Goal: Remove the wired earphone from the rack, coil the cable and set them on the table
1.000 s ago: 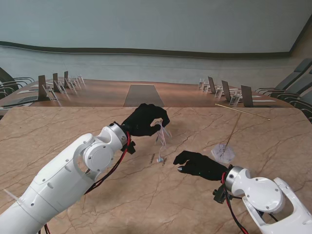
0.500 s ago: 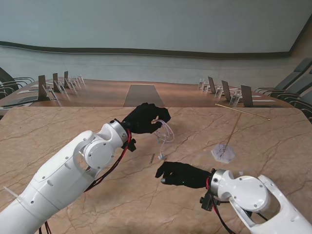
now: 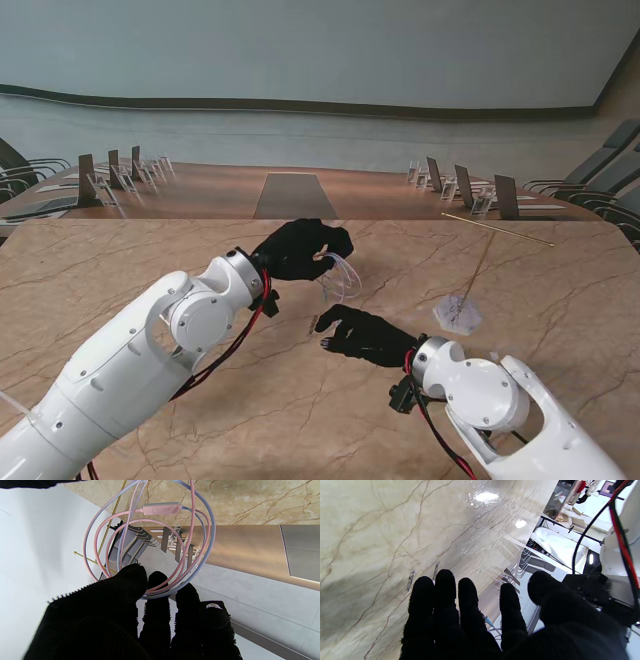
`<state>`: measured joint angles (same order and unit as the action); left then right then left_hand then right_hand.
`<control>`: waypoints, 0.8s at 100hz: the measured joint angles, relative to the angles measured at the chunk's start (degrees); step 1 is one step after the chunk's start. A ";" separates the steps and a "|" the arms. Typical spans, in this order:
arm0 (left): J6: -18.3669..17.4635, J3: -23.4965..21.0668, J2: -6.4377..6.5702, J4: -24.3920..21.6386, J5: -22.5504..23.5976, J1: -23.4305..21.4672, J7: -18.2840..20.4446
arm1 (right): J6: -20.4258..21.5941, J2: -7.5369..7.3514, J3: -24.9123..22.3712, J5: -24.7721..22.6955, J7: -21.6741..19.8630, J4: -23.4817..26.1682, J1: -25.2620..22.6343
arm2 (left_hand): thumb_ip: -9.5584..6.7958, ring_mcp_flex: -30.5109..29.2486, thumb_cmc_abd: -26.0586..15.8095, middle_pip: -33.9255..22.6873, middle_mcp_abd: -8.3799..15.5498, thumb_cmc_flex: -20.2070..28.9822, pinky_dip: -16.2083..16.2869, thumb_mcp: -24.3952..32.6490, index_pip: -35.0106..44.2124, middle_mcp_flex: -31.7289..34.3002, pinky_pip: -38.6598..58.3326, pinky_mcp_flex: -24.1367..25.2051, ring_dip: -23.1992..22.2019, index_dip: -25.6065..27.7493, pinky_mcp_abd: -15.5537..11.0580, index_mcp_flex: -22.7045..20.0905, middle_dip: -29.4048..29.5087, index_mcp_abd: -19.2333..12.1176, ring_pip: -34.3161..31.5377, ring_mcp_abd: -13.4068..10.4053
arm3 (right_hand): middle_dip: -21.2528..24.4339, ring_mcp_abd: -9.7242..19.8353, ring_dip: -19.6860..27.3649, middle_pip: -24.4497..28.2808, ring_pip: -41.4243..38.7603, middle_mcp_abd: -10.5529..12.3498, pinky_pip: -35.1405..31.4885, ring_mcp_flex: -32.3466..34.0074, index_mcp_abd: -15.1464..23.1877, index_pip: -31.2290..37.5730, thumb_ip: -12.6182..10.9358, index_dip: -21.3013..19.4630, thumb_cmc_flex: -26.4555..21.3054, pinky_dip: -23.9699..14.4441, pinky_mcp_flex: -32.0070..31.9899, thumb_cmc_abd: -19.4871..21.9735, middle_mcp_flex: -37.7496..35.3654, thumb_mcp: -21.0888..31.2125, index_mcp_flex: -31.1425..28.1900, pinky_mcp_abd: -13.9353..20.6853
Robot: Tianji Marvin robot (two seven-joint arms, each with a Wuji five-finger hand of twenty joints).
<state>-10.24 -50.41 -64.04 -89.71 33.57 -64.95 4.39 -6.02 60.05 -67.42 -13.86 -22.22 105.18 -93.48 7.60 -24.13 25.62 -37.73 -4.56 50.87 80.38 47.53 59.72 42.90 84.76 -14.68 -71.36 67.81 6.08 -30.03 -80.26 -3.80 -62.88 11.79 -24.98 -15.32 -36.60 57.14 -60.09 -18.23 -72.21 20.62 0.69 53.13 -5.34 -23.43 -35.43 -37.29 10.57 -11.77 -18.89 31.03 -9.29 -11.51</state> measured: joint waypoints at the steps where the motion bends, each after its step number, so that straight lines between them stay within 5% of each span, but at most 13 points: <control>1: 0.02 0.00 0.01 -0.04 0.02 -0.04 0.02 | 0.01 0.02 -0.04 -0.33 0.06 -0.02 0.00 | 0.00 0.00 0.00 -0.01 0.00 0.00 0.01 -0.01 0.00 0.00 0.00 -0.01 0.00 0.00 0.00 0.00 0.00 0.01 -0.14 0.00 | -0.01 0.00 0.00 0.00 -0.01 0.00 -0.04 0.01 -0.01 0.00 0.01 -0.01 0.00 0.00 0.02 0.00 0.00 0.09 0.00 -0.01; 32: 0.28 0.00 0.35 -0.84 0.05 -0.50 1.45 | -0.02 0.58 -1.32 -3.04 3.84 -0.92 -0.60 | 0.00 -0.14 0.00 -0.15 -0.25 0.00 0.43 -0.10 0.03 0.00 0.01 -0.25 -0.03 0.00 -0.03 0.03 0.00 0.13 -0.33 0.01 | -0.03 -0.05 -0.02 0.06 -0.61 0.00 -0.67 0.86 -0.06 -1.29 1.34 1.15 -0.01 0.00 0.68 -1.18 0.00 0.85 2.83 -0.23; 39: 0.51 0.00 0.45 -1.13 0.20 -0.63 1.64 | -0.02 0.58 -1.07 -3.62 3.50 -1.59 -0.12 | 0.00 -0.14 0.00 -0.15 -0.25 0.00 0.43 -0.12 0.03 0.00 0.01 -0.06 -0.03 0.00 -0.03 0.04 0.00 0.13 -0.33 0.01 | -0.03 -0.05 -0.02 0.06 -0.61 0.00 -0.80 0.87 -0.06 -2.40 3.62 2.38 -0.03 0.00 0.68 -2.13 0.00 1.03 3.08 -0.23; 80: 1.98 -0.26 0.52 -2.60 -0.30 -1.74 2.03 | -1.03 1.21 1.57 -4.44 6.56 -4.74 2.83 | -0.01 -0.14 0.00 -0.84 -0.25 0.00 0.44 -0.21 0.03 0.00 0.01 -0.01 -0.04 0.00 -0.03 0.06 0.00 0.13 -0.33 0.01 | -0.04 -0.05 -0.02 0.79 -1.37 0.01 -1.57 1.62 -0.06 -6.36 4.87 5.37 -0.93 0.01 1.58 -5.87 0.73 2.76 3.11 -0.23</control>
<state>-8.26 -50.67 -63.53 -92.31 33.27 -66.69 6.41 -7.05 61.26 -65.84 -18.30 -15.65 100.44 -90.64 7.59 -24.27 25.62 -38.58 -4.81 50.87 80.82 47.32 59.76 42.90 84.77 -14.69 -71.40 67.81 6.05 -29.97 -80.26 -3.66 -63.21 11.79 -25.02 -15.37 -36.62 57.93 -61.47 -18.22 -73.79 22.24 0.63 46.77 -0.48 -18.06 -36.36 -37.29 12.15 -17.64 -18.15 33.79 -6.18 -11.74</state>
